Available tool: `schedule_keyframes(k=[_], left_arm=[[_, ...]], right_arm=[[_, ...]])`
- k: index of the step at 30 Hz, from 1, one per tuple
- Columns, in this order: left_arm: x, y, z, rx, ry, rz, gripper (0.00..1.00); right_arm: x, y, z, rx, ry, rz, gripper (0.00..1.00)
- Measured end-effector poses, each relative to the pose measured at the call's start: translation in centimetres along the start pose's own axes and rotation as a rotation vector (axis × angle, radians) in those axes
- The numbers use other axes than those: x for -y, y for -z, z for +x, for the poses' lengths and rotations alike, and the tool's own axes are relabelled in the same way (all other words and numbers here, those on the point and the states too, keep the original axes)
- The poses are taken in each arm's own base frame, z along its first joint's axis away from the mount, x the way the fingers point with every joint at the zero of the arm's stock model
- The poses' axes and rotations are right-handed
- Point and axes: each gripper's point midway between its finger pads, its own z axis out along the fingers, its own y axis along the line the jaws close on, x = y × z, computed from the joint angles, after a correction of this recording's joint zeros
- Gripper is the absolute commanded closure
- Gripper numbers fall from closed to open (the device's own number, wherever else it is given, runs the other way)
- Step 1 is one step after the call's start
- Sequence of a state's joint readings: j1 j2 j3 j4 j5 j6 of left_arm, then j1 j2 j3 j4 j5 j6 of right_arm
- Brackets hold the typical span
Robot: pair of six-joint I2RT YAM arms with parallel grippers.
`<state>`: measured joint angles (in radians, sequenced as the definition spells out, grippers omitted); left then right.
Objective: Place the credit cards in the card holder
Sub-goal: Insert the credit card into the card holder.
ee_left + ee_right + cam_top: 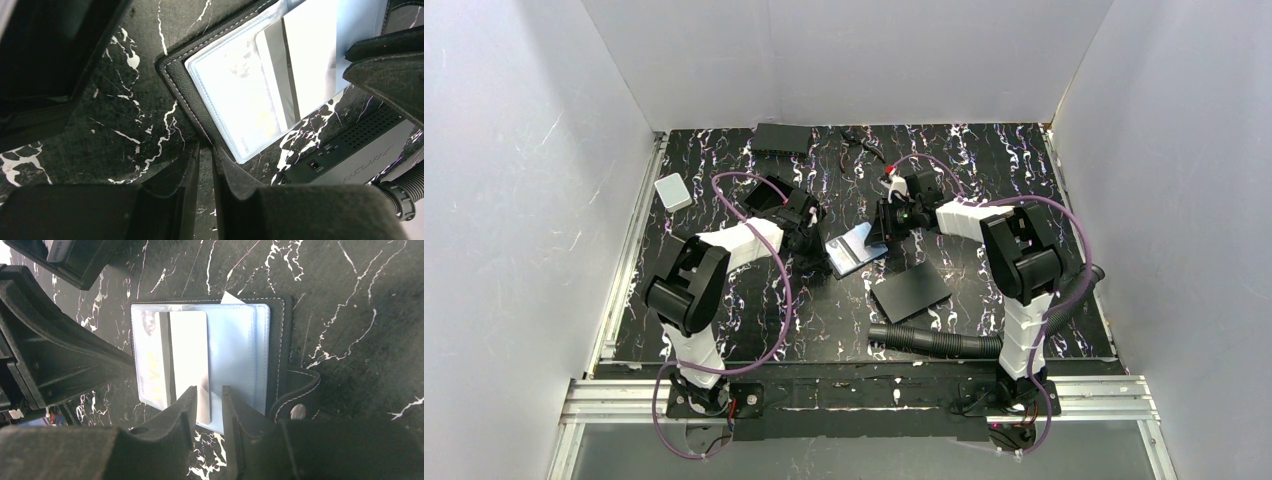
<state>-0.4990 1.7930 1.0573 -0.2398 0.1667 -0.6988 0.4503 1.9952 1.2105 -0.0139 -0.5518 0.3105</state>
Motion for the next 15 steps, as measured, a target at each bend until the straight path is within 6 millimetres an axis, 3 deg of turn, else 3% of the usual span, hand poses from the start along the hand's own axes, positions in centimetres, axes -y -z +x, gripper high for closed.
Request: schedule_keyframes(k=[7,15], left_arm=[[0.3,-0.3,0.0,-0.007,0.008,0.003,0.87],[0.4,-0.4,-0.1,-0.013,0.010,0.002,0.87]], right_arm=[[-0.3,-0.4,-0.1,-0.006,-0.014,-0.025,0.66],[-1.3,-1.3,0.0,-0.010,-0.010,-0.069,0.73]])
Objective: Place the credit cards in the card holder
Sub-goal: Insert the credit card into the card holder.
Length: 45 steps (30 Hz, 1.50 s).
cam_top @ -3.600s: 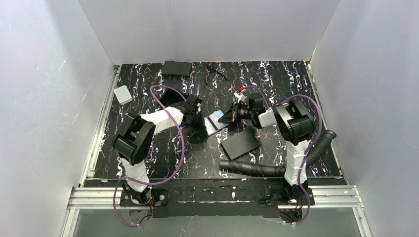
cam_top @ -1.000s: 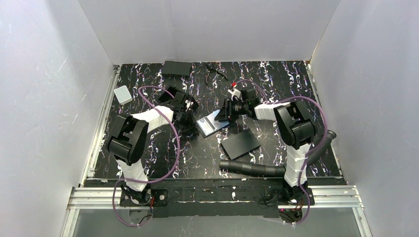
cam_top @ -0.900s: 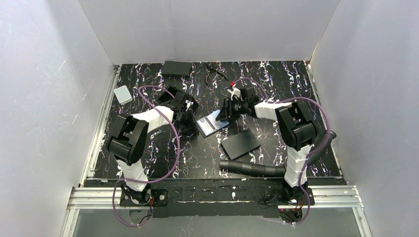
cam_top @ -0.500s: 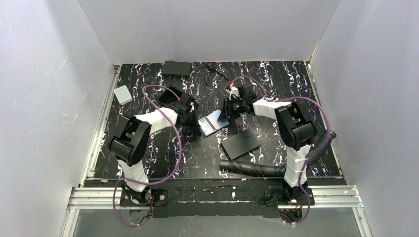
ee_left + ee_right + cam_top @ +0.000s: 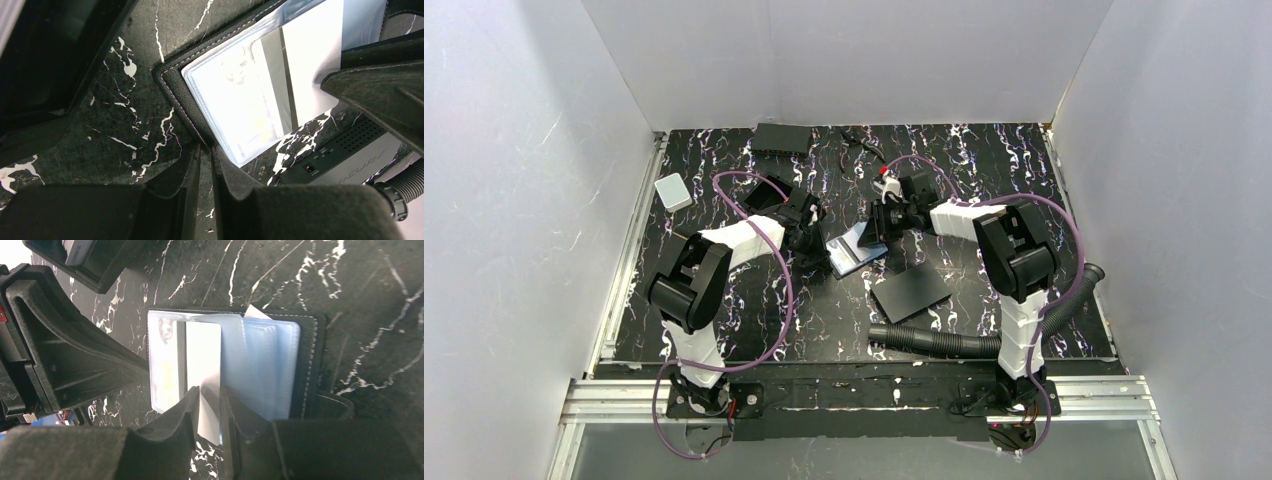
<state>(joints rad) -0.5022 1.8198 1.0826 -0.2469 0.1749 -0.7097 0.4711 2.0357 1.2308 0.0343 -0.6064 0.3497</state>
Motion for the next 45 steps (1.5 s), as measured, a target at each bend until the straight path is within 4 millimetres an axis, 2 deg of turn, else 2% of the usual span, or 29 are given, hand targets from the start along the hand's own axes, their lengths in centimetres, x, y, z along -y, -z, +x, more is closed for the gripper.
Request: schedule_keyframes(k=[2,5,8,22,29,36,40,45], left_arm=[[0.0,0.0,0.0,0.000,0.000,0.000,0.87],[0.0,0.0,0.0,-0.001,-0.001,-0.001,0.87],[0.0,0.0,0.0,-0.002,-0.002,-0.002,0.87],[0.0,0.0,0.0,-0.001,-0.002,0.000,0.87],[0.0,0.0,0.0,-0.001,-0.003,0.000,0.87],[0.0,0.0,0.0,-0.001,-0.003,0.000,0.87],[0.0,0.0,0.0,-0.002,-0.003,-0.001,0.87],[-0.1,0.0,0.0,-0.005,-0.001,-0.005,0.88]], right_arm=[[-0.3,-0.2,0.2,-0.006,0.007,-0.002,0.74],[-0.4,-0.5,0.5,-0.013,0.016,0.013,0.64],[-0.5,-0.4,0.5,-0.014,0.032,0.027,0.62],[-1.0,-0.4,1.2,-0.045,0.057,0.061,0.80],[-2.3,-1.2,1.9,-0.067,0.099,0.042,0.81],[-2.5,-1.5,1.9,-0.079,0.160,0.040,0.80],[-2.7,-1.7,2.0,-0.080,0.182,0.045,0.85],[-2.9,-2.1,1.9,-0.046,0.104,0.062,0.81]])
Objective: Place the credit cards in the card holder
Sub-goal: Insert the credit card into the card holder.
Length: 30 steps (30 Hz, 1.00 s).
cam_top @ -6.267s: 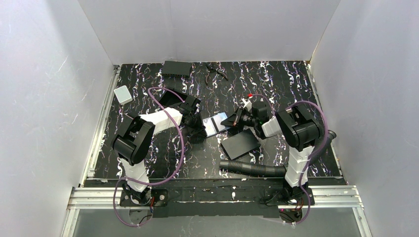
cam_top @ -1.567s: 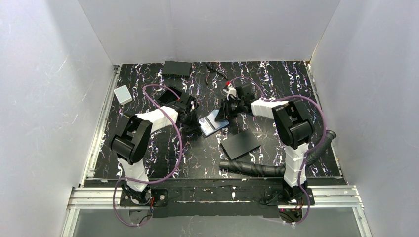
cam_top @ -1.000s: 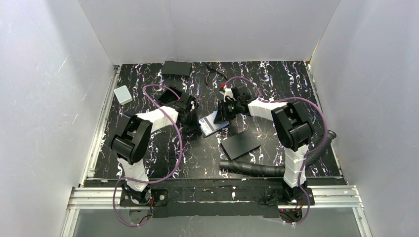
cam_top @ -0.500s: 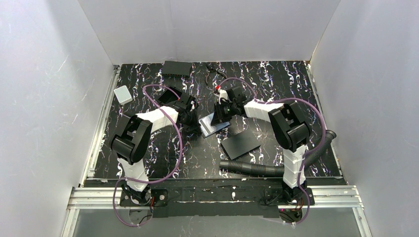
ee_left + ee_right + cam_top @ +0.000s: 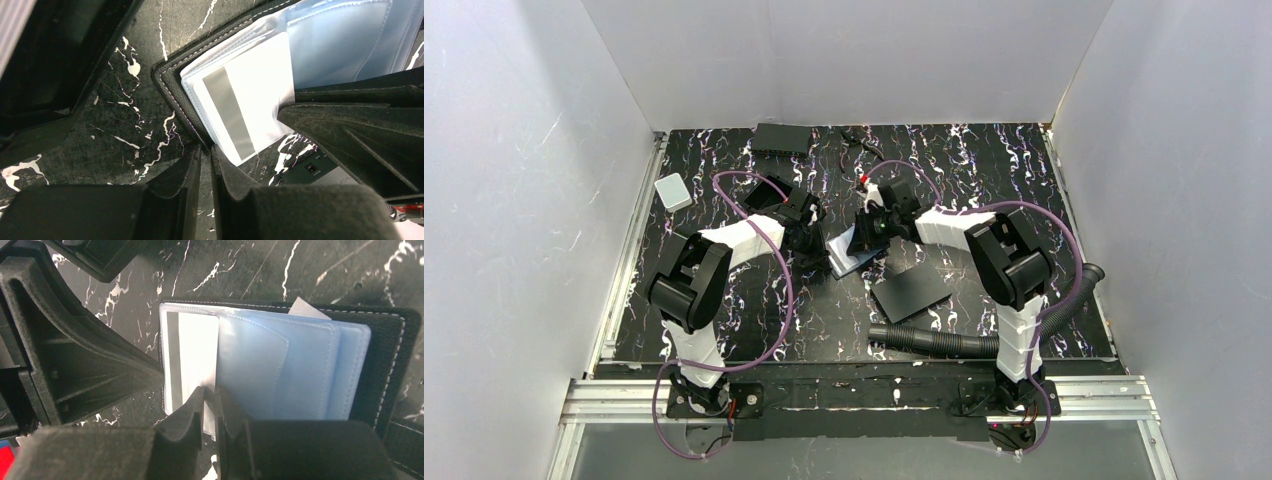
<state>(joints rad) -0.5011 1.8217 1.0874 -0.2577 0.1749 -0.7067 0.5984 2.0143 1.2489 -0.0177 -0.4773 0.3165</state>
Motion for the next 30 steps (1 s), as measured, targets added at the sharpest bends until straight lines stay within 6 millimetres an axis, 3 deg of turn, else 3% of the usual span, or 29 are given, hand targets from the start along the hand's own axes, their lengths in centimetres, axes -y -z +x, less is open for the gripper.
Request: schedule_keyframes(k=[9,17,23,27,30], left_arm=[[-0.1,0.0,0.0,-0.001,0.002,-0.001,0.88],[0.0,0.1,0.0,-0.001,-0.002,0.003,0.80],[0.2,0.6,0.4,-0.009,-0.027,0.016,0.68],[0.7,2.2,1.1,-0.026,-0.042,0.046,0.59],[2.1,4.5,1.1,-0.013,-0.058,0.105,0.51]], right_arm=[[-0.6,-0.2,0.0,0.073,-0.117,0.049,0.79],[-0.8,0.2,0.1,0.072,-0.094,0.090,0.57],[-0.5,2.8,0.2,0.032,-0.049,0.158,0.40],[-0.3,5.1,-0.7,0.053,-0.004,0.188,0.41],[0.4,5.7,-1.5,0.076,-0.009,0.172,0.45]])
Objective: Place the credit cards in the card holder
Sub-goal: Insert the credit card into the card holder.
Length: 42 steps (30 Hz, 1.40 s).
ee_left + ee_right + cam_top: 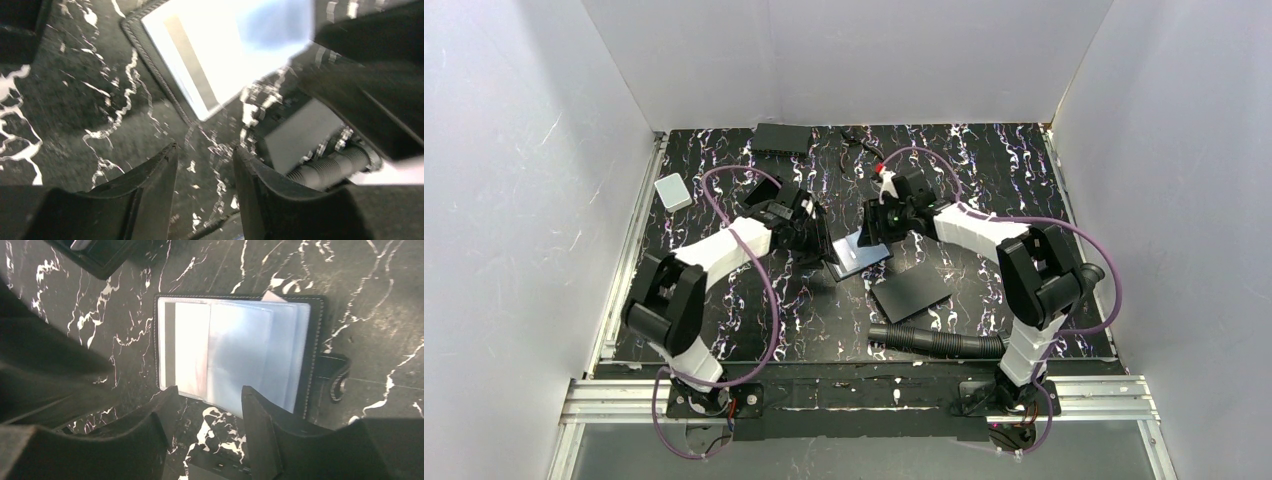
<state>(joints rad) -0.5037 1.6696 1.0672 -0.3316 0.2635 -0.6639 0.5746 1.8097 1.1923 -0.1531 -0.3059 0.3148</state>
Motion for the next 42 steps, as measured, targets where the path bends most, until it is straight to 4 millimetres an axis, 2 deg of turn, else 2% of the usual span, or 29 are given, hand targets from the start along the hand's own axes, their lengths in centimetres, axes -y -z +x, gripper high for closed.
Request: schedule_keyframes(k=[4,6,7,10,12,14,16,19,23,25,27,30,32,35,39,42], left_arm=[[2.2,3.9,-0.5,0.055,-0.047,0.079,0.36],[3.0,6.6,-1.1,0.091,-0.090,0.107,0.07],[3.4,7.9,-1.6,0.114,-0.116,0.119,0.02],[4.1,12.0,-4.8,0.200,-0.173,0.137,0.02],[3.8,14.4,-7.6,0.272,-0.201,0.122,0.02],[2.8,15.8,-9.3,0.317,-0.199,0.096,0.02],[1.4,16.6,-10.7,0.339,-0.188,0.061,0.03],[-0.5,15.9,-11.9,0.321,-0.157,0.011,0.03],[-2.4,13.2,-12.1,0.247,-0.111,-0.030,0.05],[-2.9,12.1,-12.0,0.218,-0.091,-0.037,0.09],[-2.7,11.5,-11.9,0.203,-0.072,-0.018,0.19],[-1.3,10.4,-11.6,0.191,-0.050,0.070,0.25],[-0.3,9.1,-10.6,0.173,-0.054,0.113,0.30],[2.5,6.5,-7.4,0.111,-0.103,0.146,0.44],[6.8,3.8,-3.7,0.066,-0.178,0.202,0.55],[7.9,1.4,-2.4,0.047,-0.184,0.204,0.58]], right_arm=[[2.0,0.3,-0.1,0.006,-0.044,0.001,0.42],[2.8,0.4,0.0,0.006,-0.057,0.011,0.38],[2.9,0.5,0.0,0.005,-0.059,0.008,0.36],[2.2,0.4,0.5,-0.008,-0.053,-0.032,0.40],[1.6,0.4,0.8,-0.020,-0.050,-0.063,0.53],[0.8,0.2,0.8,-0.024,-0.043,-0.096,0.70],[0.3,0.0,0.8,-0.025,-0.045,-0.123,0.76],[0.0,-0.8,1.1,-0.036,-0.062,-0.144,0.78],[0.6,-2.2,2.0,-0.067,-0.082,-0.148,0.79],[1.3,-2.9,2.5,-0.085,-0.090,-0.128,0.80],[1.8,-3.1,2.6,-0.094,-0.091,-0.106,0.80],[2.3,-3.1,2.0,-0.083,-0.072,-0.068,0.80],[2.6,-3.1,1.8,-0.078,-0.065,-0.051,0.80],[3.0,-3.1,1.7,-0.071,-0.064,-0.027,0.81],[3.6,-2.9,1.4,-0.057,-0.065,0.016,0.81],[4.4,-2.6,1.1,-0.045,-0.064,0.070,0.80]])
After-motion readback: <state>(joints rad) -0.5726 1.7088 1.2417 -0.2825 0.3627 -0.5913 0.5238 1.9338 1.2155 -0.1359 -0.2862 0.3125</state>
